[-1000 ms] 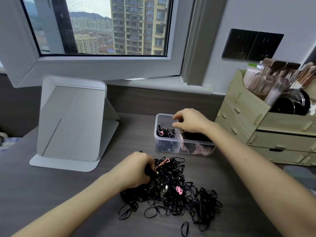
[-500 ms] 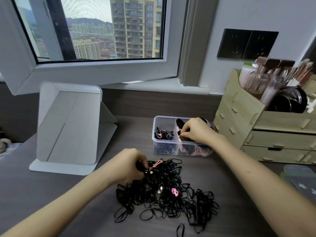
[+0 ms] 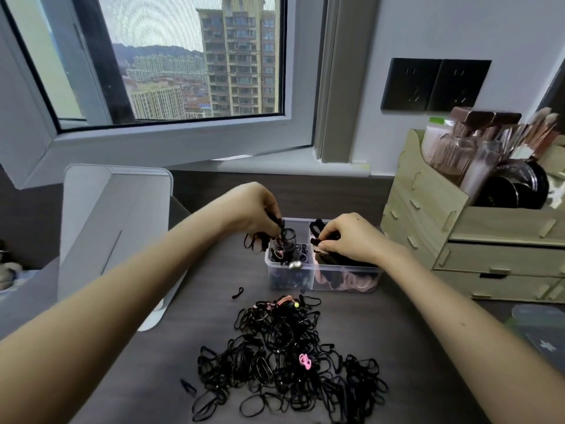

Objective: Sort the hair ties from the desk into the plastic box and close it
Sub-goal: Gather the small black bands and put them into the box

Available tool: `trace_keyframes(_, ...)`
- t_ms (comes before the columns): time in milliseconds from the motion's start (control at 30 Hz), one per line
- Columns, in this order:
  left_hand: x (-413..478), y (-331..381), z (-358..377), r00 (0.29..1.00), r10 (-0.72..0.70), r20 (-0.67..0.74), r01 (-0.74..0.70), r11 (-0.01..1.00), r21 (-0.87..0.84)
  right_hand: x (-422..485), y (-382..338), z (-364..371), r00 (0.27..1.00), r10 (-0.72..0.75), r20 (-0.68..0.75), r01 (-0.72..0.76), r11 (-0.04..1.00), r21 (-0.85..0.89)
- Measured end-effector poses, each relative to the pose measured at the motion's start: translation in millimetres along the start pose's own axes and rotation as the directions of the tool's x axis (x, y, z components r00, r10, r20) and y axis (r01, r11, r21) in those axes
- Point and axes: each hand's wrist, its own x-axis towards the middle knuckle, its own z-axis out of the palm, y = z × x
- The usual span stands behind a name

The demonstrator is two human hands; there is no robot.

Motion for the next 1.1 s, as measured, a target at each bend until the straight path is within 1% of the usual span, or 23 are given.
trace_keyframes(67,24,5,10,1.0,-0.024,-0.004,0.024,0.997,0.066,0,1,-1,1.0,0.0,0.003,0.0,1.0,-0.002)
trace_keyframes(167,55,7,35,0.997,-0.078,0.025,0.071,0.974,0.213,0,2,0,1.0,0.001,0.008,-0.001,1.0,-0.019)
trace_keyframes(233,67,8,50,0.991,-0.118,0.056,0.099,0.958,0.269,0,2,0,1.0,0.003,0.01,-0.003,1.0,-0.022)
trace_keyframes(300,74,10,60,0.976,-0.173,0.134,0.131,0.951,0.28,0,3,-1,1.0,0.002,0.01,-0.002,1.0,-0.019)
trace_keyframes(367,77,12,65,0.936,-0.231,0.266,0.169,0.957,0.235,0,3,-2,1.0,-0.004,0.014,0.005,1.0,-0.021)
trace_keyframes(400,79,12,66,0.908,-0.25,0.336,0.207,0.965,0.16,0,3,-2,1.0,-0.008,0.014,0.009,1.0,-0.021)
trace_keyframes(467,76,16,59,0.871,-0.221,0.438,0.236,0.972,0.021,0,3,-2,1.0,-0.017,0.004,0.017,1.0,-0.01)
trace_keyframes(500,72,17,54,0.87,-0.196,0.453,0.234,0.972,-0.029,-1,3,-3,1.0,-0.022,-0.004,0.022,1.0,-0.005)
trace_keyframes(567,63,17,40,0.891,-0.151,0.428,0.218,0.97,-0.112,-2,1,-4,0.999,-0.036,-0.028,0.036,0.999,0.0)
trace_keyframes(600,58,15,34,0.914,-0.132,0.383,0.207,0.965,-0.16,-4,0,-5,0.998,-0.045,-0.043,0.045,0.999,0.002)
trace_keyframes(667,45,4,24,0.964,-0.105,0.245,0.168,0.952,-0.255,-11,-5,-8,0.993,-0.074,-0.095,0.075,0.997,0.002)
trace_keyframes(700,34,-3,20,0.983,-0.078,0.166,0.123,0.952,-0.282,-17,-7,-10,0.986,-0.093,-0.138,0.095,0.996,0.004)
trace_keyframes(767,2,-23,19,1.0,-0.008,-0.009,0.005,0.971,-0.241,-37,-10,-12,0.967,-0.129,-0.221,0.143,0.988,0.051)
trace_keyframes(833,-38,-51,29,0.984,0.047,-0.17,-0.067,0.991,-0.114,-66,-12,-9,0.96,-0.158,-0.233,0.198,0.966,0.163)
trace_keyframes(867,-60,-67,38,0.974,0.053,-0.219,-0.07,0.995,-0.073,-84,-13,-6,0.965,-0.166,-0.204,0.209,0.954,0.213)
trace_keyframes(900,-82,-82,48,0.971,0.054,-0.235,-0.068,0.996,-0.055,-101,-12,0,0.974,-0.167,-0.15,0.201,0.947,0.249)
trace_keyframes(967,-122,-106,68,0.979,0.039,-0.2,-0.047,0.998,-0.037,-134,-9,14,0.991,-0.137,0.011,0.13,0.962,0.24)
trace_keyframes(1033,-147,-120,86,0.989,0.018,-0.144,-0.022,0.999,-0.025,-157,-5,33,0.981,-0.075,0.18,0.041,0.982,0.184)
trace_keyframes(1067,-155,-123,95,0.994,0.007,-0.111,-0.01,1.0,-0.028,-164,-4,42,0.97,-0.055,0.236,0.014,0.985,0.17)
trace_keyframes(1100,-158,-125,104,0.997,-0.005,-0.077,0.003,1.0,-0.022,-168,-5,51,0.964,-0.041,0.262,-0.005,0.985,0.171)
